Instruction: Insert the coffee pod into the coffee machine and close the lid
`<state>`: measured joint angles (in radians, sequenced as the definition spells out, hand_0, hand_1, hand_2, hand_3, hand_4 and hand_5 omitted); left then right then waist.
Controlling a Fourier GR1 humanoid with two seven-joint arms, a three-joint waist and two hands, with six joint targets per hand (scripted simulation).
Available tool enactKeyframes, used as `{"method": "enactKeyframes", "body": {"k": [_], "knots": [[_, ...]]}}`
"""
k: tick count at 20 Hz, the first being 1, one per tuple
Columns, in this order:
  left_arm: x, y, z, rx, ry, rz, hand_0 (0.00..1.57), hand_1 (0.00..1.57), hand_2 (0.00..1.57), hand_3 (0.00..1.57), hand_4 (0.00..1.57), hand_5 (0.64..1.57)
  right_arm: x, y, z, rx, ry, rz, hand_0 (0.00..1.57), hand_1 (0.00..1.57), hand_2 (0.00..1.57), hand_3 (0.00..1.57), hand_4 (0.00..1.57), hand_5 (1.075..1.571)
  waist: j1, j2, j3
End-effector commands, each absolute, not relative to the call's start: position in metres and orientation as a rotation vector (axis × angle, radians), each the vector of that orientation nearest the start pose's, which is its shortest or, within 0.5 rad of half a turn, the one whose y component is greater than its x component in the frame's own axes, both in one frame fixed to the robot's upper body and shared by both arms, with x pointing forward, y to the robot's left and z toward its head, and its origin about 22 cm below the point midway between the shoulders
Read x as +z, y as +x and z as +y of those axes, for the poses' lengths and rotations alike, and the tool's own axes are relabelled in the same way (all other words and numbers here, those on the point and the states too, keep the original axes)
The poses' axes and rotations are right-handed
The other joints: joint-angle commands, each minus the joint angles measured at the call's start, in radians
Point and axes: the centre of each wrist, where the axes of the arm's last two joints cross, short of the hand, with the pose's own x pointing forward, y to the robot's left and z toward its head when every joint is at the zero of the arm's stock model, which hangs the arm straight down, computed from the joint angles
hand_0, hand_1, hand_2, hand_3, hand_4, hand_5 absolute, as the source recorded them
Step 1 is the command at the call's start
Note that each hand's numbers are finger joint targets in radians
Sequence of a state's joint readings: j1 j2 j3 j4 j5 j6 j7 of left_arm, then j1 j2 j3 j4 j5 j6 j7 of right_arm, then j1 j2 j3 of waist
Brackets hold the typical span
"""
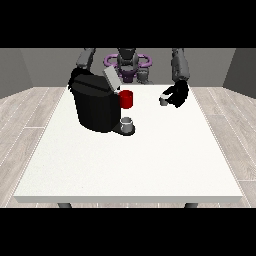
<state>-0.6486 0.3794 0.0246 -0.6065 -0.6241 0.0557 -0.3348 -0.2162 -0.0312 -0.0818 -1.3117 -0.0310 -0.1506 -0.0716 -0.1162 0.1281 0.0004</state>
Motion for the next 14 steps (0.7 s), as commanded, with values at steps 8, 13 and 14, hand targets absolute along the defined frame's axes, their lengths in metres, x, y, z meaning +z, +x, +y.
{"method": "enactKeyframes", "body": {"k": [8,13,14], "knots": [[0.09,0.42,0.299,-0.976,0.56,-1.538,1.25,1.25,1.33,1.29,0.57,1.571,-0.015,0.296,-0.222,-0.081,-0.093,-1.538,0.0,0.0,0.0,0.0,0.44,1.571,-0.023,-0.066,-0.0004],[0.103,0.43,0.269,-0.955,0.567,-1.561,1.27,1.27,1.34,1.29,0.55,1.571,-0.009,0.305,-0.235,-0.068,-0.06,-1.568,0.0,0.0,0.0,0.0,0.5,1.571,-0.041,-0.039,-0.0003],[0.118,0.43,0.296,-0.942,0.605,-1.585,1.27,1.27,1.34,1.29,0.55,1.571,-0.005,0.302,-0.217,-0.075,-0.053,-1.58,0.0,0.0,0.0,0.0,0.49,1.571,-0.059,-0.023,-0.0005]]}}
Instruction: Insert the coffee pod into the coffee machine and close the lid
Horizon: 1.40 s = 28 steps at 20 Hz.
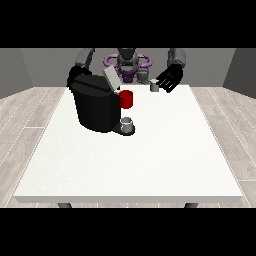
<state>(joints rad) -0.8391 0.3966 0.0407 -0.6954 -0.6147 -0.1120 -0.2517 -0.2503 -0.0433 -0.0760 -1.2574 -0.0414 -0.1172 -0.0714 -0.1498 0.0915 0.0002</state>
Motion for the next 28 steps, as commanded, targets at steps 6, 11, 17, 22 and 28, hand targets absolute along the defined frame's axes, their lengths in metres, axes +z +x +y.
{"method": "enactKeyframes", "body": {"k": [6,11,17,22,28], "knots": [[0.186,0.449,0.287,-0.842,0.72,-1.653,1.07,1.07,1.22,1.23,0.52,1.571,0.03,0.32,-0.209,0.008,0.001,-1.661,0.0,0.0,0.0,0.0,0.5,1.571,-0.112,0.072,-0.0004],[0.211,0.45,0.303,-0.795,0.733,-1.657,1.21,1.21,1.25,1.19,0.49,1.571,0.022,0.307,-0.198,0.036,-0.019,-1.686,0.0,0.0,0.0,0.0,0.51,1.571,-0.144,0.1,-0.0004],[0.223,0.455,0.287,-0.842,0.695,-1.675,1.28,1.28,1.34,1.28,0.52,1.571,0.034,0.313,-0.196,0.003,-0.044,-1.689,0.0,0.0,0.0,0.0,0.51,1.571,-0.128,0.097,-0.0002],[0.24,0.459,0.269,-0.818,0.726,-1.665,1.26,1.26,1.3,1.24,0.49,1.571,0.028,0.311,-0.189,0.001,-0.062,-1.693,0.0,0.0,0.0,0.0,0.52,1.571,-0.157,0.113,0.0],[0.221,0.46,0.259,-0.857,0.723,-1.692,1.29,1.29,1.32,1.22,0.5,1.571,0.05,0.325,-0.207,-0.034,-0.077,-1.745,0.0,0.0,0.0,0.0,0.52,1.571,-0.131,0.154,0.0]]}}
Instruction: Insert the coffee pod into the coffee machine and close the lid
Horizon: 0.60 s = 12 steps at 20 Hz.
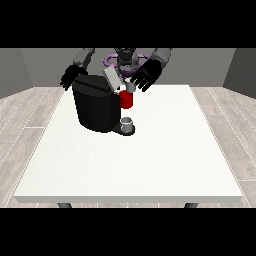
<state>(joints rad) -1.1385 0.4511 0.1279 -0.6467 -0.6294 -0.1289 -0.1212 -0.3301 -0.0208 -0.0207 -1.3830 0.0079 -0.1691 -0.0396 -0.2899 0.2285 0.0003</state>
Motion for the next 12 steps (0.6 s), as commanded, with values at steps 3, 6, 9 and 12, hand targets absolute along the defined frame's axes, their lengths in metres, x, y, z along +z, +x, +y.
{"method": "enactKeyframes", "body": {"k": [3,6,9,12], "knots": [[0.247,0.461,0.267,-0.84,0.733,-1.677,1.33,1.33,1.34,1.23,0.5,1.571,0.04,0.318,-0.201,-0.027,-0.065,-1.731,0.0,0.0,0.0,0.0,0.52,1.571,-0.019,0.028,0.0],[0.211,0.458,0.269,-0.876,0.703,-1.672,1.23,1.23,1.28,1.21,0.51,1.571,0.021,0.304,-0.213,-0.071,-0.061,-1.704,0.0,0.0,0.0,0.0,0.53,1.571,-0.002,0.001,0.0],[0.219,0.463,0.256,-0.86,0.708,-1.667,1.21,1.21,1.26,1.19,0.5,1.571,0.041,0.309,-0.197,-0.018,-0.039,-1.704,0.0,0.0,0.0,0.0,0.5,1.571,-0.034,-0.006,-0.0003],[0.228,0.462,0.249,-0.885,0.697,-1.718,1.18,1.18,1.26,1.19,0.5,1.571,0.042,0.321,-0.222,-0.074,-0.054,-1.734,0.0,0.0,0.0,0.0,0.5,1.571,0.009,0.029,0.0001]]}}
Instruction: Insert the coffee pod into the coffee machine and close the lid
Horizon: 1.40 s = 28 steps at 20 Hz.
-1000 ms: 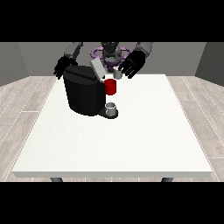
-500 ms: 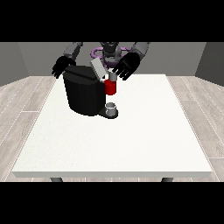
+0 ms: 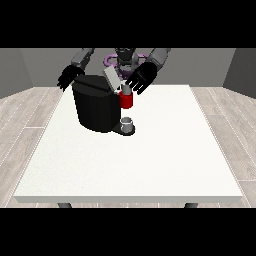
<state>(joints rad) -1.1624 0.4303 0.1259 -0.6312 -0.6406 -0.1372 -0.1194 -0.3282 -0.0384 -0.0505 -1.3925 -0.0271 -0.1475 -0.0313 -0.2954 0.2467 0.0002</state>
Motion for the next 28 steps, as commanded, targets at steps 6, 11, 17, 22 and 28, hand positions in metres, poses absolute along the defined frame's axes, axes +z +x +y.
{"method": "enactKeyframes", "body": {"k": [6,11,17,22,28], "knots": [[0.22,0.462,0.256,-0.907,0.711,-1.67,1.19,1.19,1.27,1.2,0.51,1.571,0.017,0.301,-0.218,-0.044,-0.069,-1.711,0.0,0.0,0.0,0.0,0.48,1.571,0.003,-0.014,0.0002],[0.226,0.463,0.258,-0.905,0.708,-1.699,1.21,1.21,1.26,1.19,0.49,1.571,0.05,0.321,-0.216,-0.087,-0.062,-1.765,0.0,0.0,0.0,0.0,0.46,1.571,0.016,0.03,0.0],[0.217,0.465,0.247,-0.877,0.683,-1.654,1.22,1.22,1.27,1.17,0.48,1.571,0.038,0.315,-0.214,-0.09,-0.067,-1.723,0.0,0.0,0.0,0.0,0.44,1.571,-0.002,0.017,0.0],[0.231,0.465,0.254,-0.897,0.74,-1.667,1.16,1.16,1.19,1.06,0.46,1.571,0.05,0.322,-0.216,-0.067,-0.063,-1.747,0.0,0.0,0.0,0.0,0.42,1.571,-0.005,0.045,-0.0001],[0.226,0.463,0.26,-0.947,0.729,-1.657,1.09,1.09,1.13,0.96,0.4,1.571,0.034,0.317,-0.223,-0.09,-0.074,-1.763,0.0,0.0,0.0,0.0,0.4,1.571,0.023,0.03,0.0001]]}}
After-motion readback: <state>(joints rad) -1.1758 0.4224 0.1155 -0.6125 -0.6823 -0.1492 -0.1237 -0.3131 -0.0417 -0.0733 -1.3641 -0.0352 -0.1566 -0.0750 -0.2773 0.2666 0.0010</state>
